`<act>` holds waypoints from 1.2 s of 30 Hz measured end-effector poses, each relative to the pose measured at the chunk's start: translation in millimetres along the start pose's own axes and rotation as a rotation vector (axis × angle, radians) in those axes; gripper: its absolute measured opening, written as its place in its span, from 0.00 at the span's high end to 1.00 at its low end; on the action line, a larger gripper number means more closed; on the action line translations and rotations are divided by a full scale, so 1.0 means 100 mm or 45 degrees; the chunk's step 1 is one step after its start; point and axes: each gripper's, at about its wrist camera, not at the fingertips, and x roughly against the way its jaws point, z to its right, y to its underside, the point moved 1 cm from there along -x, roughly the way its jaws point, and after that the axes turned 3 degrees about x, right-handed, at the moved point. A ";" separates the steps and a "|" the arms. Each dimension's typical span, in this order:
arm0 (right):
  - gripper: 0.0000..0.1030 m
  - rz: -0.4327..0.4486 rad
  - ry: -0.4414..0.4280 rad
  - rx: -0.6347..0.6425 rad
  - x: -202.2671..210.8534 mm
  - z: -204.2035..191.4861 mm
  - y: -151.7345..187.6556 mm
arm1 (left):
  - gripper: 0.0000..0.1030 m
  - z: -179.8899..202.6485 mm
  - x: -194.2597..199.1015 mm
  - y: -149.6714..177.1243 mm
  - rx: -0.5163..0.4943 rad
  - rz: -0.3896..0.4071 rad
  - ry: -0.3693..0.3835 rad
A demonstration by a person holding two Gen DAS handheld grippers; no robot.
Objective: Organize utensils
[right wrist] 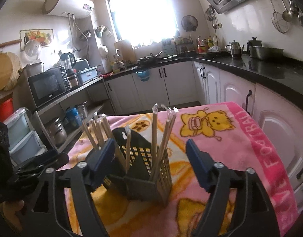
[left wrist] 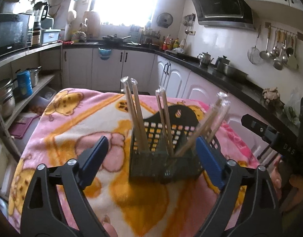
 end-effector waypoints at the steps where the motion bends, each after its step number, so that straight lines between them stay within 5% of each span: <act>1: 0.23 0.001 0.011 0.011 0.04 -0.01 0.03 | 0.16 0.01 0.03 0.03 -0.003 -0.003 -0.005; 6: 0.08 0.014 0.026 0.057 0.26 -0.11 0.20 | 0.11 0.02 0.16 0.21 0.007 -0.039 -0.016; 26: 0.06 -0.014 0.038 0.150 0.64 -0.28 1.20 | 0.11 0.03 0.52 1.01 0.031 0.057 -0.049; 36: 0.06 0.154 0.065 0.206 0.87 -0.34 1.38 | 0.11 0.02 0.65 1.22 -0.008 0.170 -0.056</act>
